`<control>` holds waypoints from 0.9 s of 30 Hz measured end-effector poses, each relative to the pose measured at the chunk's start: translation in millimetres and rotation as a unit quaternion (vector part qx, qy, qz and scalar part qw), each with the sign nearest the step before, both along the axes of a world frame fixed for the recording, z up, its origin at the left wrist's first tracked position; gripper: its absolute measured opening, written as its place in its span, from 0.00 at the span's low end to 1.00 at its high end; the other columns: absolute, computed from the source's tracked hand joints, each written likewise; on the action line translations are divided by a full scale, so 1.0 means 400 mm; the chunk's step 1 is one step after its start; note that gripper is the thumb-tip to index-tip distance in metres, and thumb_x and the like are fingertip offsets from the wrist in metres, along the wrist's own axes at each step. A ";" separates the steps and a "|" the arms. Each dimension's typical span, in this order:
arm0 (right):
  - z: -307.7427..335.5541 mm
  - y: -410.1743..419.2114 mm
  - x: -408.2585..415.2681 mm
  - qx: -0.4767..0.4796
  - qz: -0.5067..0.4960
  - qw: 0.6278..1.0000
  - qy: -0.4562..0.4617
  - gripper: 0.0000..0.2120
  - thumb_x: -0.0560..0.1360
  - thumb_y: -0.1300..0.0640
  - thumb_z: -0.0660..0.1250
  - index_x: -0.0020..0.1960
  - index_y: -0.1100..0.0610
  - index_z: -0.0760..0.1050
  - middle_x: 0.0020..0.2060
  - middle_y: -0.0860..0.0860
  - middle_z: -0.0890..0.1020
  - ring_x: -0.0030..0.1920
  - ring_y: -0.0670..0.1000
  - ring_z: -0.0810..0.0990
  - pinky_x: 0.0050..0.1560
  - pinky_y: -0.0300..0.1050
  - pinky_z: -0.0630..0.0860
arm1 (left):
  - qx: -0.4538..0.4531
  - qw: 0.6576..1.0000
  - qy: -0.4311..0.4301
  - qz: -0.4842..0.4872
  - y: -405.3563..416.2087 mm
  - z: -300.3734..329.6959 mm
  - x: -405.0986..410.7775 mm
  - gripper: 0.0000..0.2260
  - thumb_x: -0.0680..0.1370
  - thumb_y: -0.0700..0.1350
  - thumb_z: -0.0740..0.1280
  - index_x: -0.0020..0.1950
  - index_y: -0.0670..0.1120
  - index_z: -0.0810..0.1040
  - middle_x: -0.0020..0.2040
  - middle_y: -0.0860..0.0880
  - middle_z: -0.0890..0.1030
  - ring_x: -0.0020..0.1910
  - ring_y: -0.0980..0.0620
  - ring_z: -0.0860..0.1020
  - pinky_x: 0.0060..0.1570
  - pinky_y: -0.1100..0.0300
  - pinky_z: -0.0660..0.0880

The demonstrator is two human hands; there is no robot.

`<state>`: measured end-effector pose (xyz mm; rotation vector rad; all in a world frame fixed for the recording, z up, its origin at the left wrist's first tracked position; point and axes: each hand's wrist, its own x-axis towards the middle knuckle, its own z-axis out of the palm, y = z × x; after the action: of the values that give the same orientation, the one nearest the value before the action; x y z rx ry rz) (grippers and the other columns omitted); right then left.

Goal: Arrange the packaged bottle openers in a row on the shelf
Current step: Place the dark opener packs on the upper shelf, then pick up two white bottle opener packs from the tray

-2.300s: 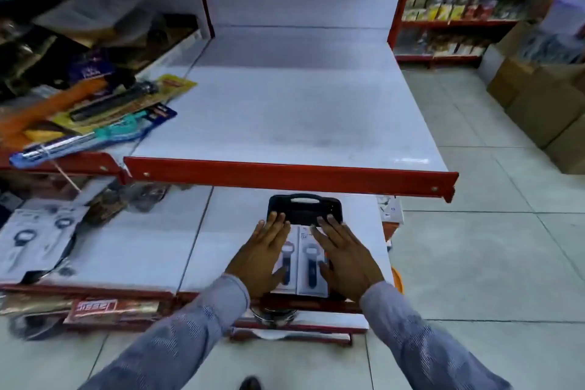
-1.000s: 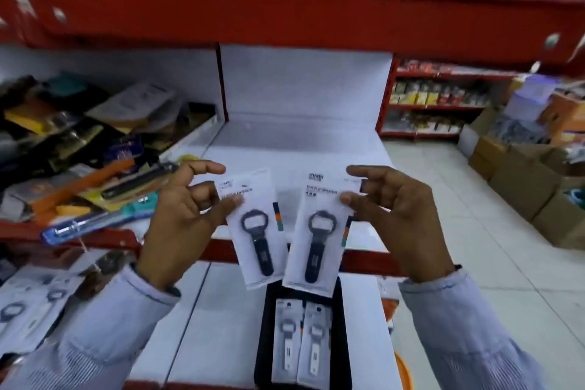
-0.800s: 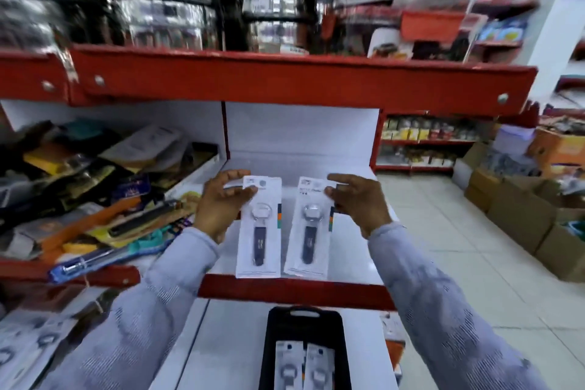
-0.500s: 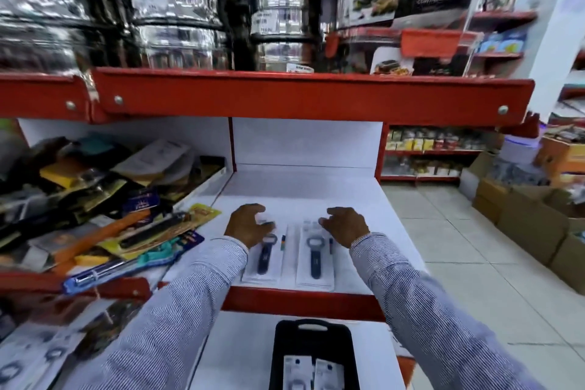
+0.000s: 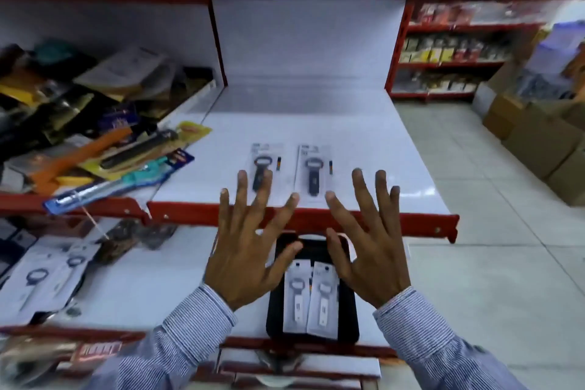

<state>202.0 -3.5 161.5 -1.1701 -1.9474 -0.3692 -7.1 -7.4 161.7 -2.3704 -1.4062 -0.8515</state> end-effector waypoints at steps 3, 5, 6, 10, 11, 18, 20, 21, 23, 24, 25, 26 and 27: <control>-0.137 -0.042 0.051 0.029 0.060 0.997 -0.026 0.20 0.75 0.61 0.64 0.67 0.55 0.73 0.70 0.60 0.71 0.73 0.64 0.65 0.72 0.66 0.64 | 0.030 0.995 0.020 -0.098 -0.046 -0.132 0.000 0.25 0.76 0.52 0.69 0.71 0.46 0.73 0.74 0.38 0.69 0.77 0.37 0.63 0.73 0.32 0.60; -0.225 -0.056 0.075 -0.023 0.079 0.995 -0.063 0.21 0.74 0.64 0.64 0.66 0.55 0.75 0.68 0.59 0.74 0.71 0.62 0.70 0.71 0.62 0.67 | -0.030 0.990 0.040 -0.133 -0.055 -0.233 0.005 0.21 0.76 0.51 0.67 0.68 0.45 0.77 0.73 0.41 0.72 0.75 0.41 0.67 0.73 0.37 0.63; -0.263 -0.053 0.082 -0.066 0.078 0.991 -0.083 0.22 0.72 0.65 0.66 0.65 0.56 0.75 0.68 0.59 0.75 0.71 0.61 0.70 0.71 0.61 0.68 | -0.072 0.987 0.054 -0.132 -0.050 -0.276 0.007 0.21 0.77 0.51 0.65 0.69 0.45 0.76 0.73 0.42 0.72 0.75 0.42 0.67 0.74 0.39 0.63; -0.393 0.013 0.077 -0.359 0.010 0.919 -0.162 0.31 0.73 0.54 0.67 0.74 0.53 0.63 0.75 0.56 0.65 0.76 0.59 0.61 0.78 0.53 0.54 | -0.271 0.952 0.124 -0.070 0.038 -0.408 0.035 0.32 0.77 0.53 0.64 0.78 0.45 0.60 0.79 0.43 0.63 0.79 0.42 0.59 0.78 0.44 0.57; -0.411 0.040 0.071 -0.428 0.003 0.885 -0.185 0.35 0.74 0.49 0.67 0.76 0.54 0.57 0.77 0.56 0.60 0.78 0.59 0.56 0.78 0.51 0.48 | -0.328 0.931 0.148 -0.057 0.071 -0.423 0.045 0.35 0.77 0.54 0.65 0.79 0.44 0.54 0.80 0.42 0.58 0.80 0.42 0.54 0.79 0.43 0.53; -0.480 0.188 0.023 -0.512 -0.023 0.755 -0.410 0.67 0.54 0.27 0.73 0.77 0.63 0.47 0.78 0.61 0.54 0.78 0.62 0.48 0.78 0.63 0.38 | -0.459 0.812 0.361 -0.017 0.244 -0.477 0.114 0.57 0.65 0.66 0.73 0.79 0.40 0.46 0.81 0.38 0.50 0.80 0.35 0.45 0.78 0.38 0.40; -0.488 0.202 0.011 -0.502 -0.032 0.751 -0.428 0.69 0.52 0.26 0.73 0.78 0.62 0.47 0.77 0.62 0.55 0.78 0.62 0.50 0.77 0.64 0.38 | -0.460 0.810 0.364 -0.005 0.260 -0.475 0.123 0.60 0.61 0.67 0.76 0.79 0.40 0.49 0.80 0.38 0.54 0.80 0.36 0.49 0.77 0.38 0.40; -0.494 0.209 0.007 -0.494 -0.038 0.756 -0.429 0.69 0.52 0.27 0.74 0.78 0.62 0.48 0.76 0.63 0.58 0.77 0.63 0.53 0.76 0.65 0.38 | -0.452 0.815 0.361 -0.006 0.266 -0.472 0.124 0.60 0.59 0.68 0.77 0.78 0.40 0.52 0.79 0.39 0.58 0.79 0.37 0.53 0.77 0.38 0.40; -0.509 0.219 0.003 -0.475 -0.049 0.769 -0.424 0.66 0.53 0.29 0.75 0.77 0.64 0.51 0.73 0.65 0.62 0.75 0.65 0.58 0.76 0.66 0.40 | -0.430 0.828 0.358 -0.014 0.273 -0.465 0.120 0.59 0.55 0.68 0.77 0.76 0.40 0.58 0.74 0.40 0.65 0.75 0.39 0.61 0.76 0.36 0.43; -0.507 0.222 0.002 -0.469 -0.052 0.775 -0.420 0.65 0.53 0.30 0.76 0.76 0.65 0.52 0.72 0.65 0.63 0.73 0.65 0.59 0.76 0.66 0.41 | -0.424 0.833 0.354 -0.016 0.275 -0.462 0.116 0.59 0.54 0.69 0.78 0.75 0.40 0.61 0.72 0.40 0.67 0.73 0.39 0.63 0.77 0.37 0.44; -0.500 0.226 0.001 -0.465 -0.055 0.778 -0.419 0.65 0.53 0.30 0.76 0.75 0.65 0.54 0.72 0.65 0.64 0.72 0.66 0.61 0.77 0.66 0.43 | -0.422 0.838 0.346 -0.016 0.275 -0.455 0.112 0.58 0.53 0.68 0.78 0.73 0.40 0.63 0.70 0.40 0.68 0.72 0.40 0.65 0.77 0.38 0.46; -0.483 0.227 0.001 -0.472 -0.057 0.778 -0.411 0.65 0.51 0.30 0.76 0.74 0.65 0.57 0.71 0.65 0.65 0.71 0.65 0.62 0.77 0.66 0.47 | -0.420 0.844 0.332 -0.015 0.273 -0.448 0.109 0.56 0.52 0.67 0.79 0.72 0.40 0.65 0.69 0.40 0.69 0.70 0.40 0.65 0.77 0.39 0.49; -0.465 0.231 -0.001 -0.484 -0.059 0.779 -0.393 0.64 0.50 0.30 0.77 0.73 0.64 0.59 0.70 0.64 0.66 0.70 0.65 0.63 0.76 0.64 0.52 | -0.417 0.854 0.310 -0.012 0.270 -0.435 0.104 0.53 0.53 0.66 0.80 0.70 0.41 0.67 0.68 0.40 0.70 0.69 0.40 0.66 0.77 0.41 0.52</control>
<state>201.7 89.1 -24.3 -2.0111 -2.9605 0.1948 34.4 100.5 -12.5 -2.8118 -1.6128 0.6733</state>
